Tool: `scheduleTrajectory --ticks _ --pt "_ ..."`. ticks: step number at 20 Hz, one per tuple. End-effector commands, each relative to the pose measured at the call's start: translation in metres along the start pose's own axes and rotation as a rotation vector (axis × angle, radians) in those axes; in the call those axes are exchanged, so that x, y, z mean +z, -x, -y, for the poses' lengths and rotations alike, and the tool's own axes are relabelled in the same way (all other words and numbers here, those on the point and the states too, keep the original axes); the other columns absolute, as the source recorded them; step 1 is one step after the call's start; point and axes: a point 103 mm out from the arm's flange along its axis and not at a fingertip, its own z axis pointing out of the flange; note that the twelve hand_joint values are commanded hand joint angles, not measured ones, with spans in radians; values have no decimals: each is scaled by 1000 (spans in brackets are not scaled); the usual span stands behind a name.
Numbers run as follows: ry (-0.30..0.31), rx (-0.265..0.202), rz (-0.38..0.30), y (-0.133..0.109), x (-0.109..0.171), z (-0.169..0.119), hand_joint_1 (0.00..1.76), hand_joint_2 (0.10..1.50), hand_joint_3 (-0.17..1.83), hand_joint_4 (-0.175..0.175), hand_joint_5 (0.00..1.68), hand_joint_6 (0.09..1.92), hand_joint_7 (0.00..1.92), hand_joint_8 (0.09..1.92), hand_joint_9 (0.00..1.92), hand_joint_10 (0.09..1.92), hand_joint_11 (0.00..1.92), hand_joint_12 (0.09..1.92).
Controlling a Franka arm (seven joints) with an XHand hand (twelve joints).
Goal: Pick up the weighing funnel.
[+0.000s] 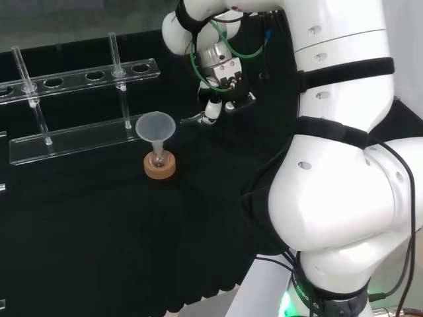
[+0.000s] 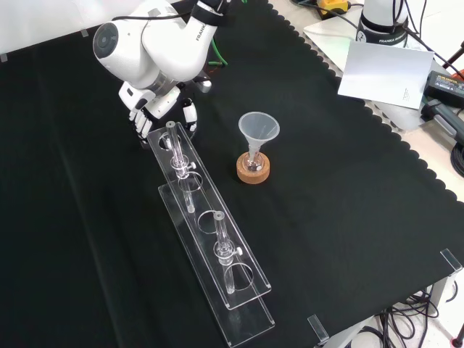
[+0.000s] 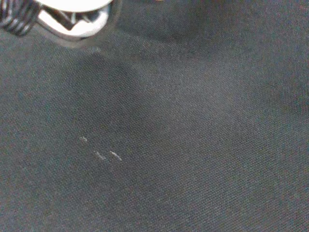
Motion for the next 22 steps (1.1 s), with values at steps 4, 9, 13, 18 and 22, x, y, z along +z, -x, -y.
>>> scheduleTrajectory --ticks 4,9,13,18,22 --pt "-2 14 -31 2 3 -4 878 573 562 18 702 567 313 644 526 594 336 1375" --pt "2 13 -41 2 3 -8 880 576 563 26 739 601 322 646 537 595 344 1374" --pt "-4 8 -40 2 5 -10 881 578 564 33 769 627 329 647 545 594 350 1373" --pt "-12 4 -46 0 9 -12 883 580 564 38 787 647 341 650 555 593 354 1370" --pt "-9 11 -42 1 8 -12 884 581 565 38 779 672 350 646 565 582 358 1365"
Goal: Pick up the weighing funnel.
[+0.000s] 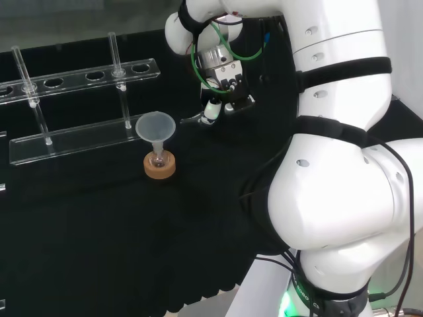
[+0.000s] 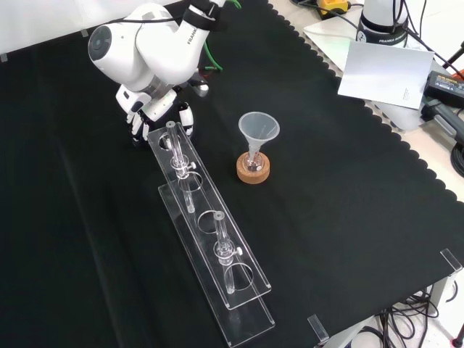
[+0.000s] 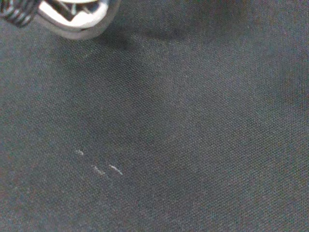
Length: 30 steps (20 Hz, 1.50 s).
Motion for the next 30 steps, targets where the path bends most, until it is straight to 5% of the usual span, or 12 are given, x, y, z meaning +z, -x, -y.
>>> scheduleTrajectory --ticks 1,7,14,20,30 --pt "0 6 7 -1 0 0 884 582 565 38 779 675 352 645 566 581 358 1365" --pt "-7 0 7 0 3 -3 885 586 567 41 787 684 355 645 571 579 361 1365" --pt "-6 4 21 -4 3 -4 900 598 573 86 973 676 377 643 592 569 373 1360" --pt "22 9 23 -3 3 -3 1106 639 640 170 1296 592 437 630 659 542 406 1338" --pt "59 8 -33 7 -17 10 1128 598 746 175 1295 674 481 627 731 509 491 1295"
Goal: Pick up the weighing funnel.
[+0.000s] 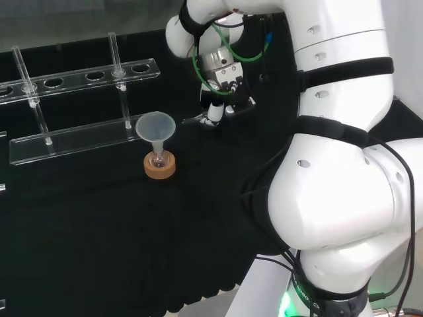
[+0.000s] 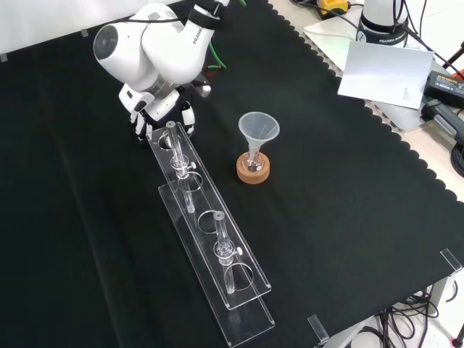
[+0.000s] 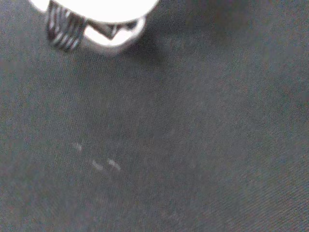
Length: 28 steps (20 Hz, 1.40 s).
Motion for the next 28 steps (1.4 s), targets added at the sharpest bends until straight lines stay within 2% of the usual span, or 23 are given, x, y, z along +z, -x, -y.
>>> scheduleTrajectory --ticks 1,7,13,18,28 --pt "26 7 -51 8 -18 6 1128 599 745 175 1295 675 480 627 733 509 496 1294" --pt "26 5 -71 13 -22 13 1125 609 729 175 1289 677 474 631 741 506 520 1276" --pt "69 -6 -77 19 -28 23 1124 614 719 175 1288 675 472 634 748 505 540 1265" --pt "106 0 -81 26 -46 36 1124 619 710 175 1288 672 470 638 758 502 567 1245" --pt "161 46 -57 32 -82 78 1124 624 702 175 1285 674 479 646 773 491 607 1208"
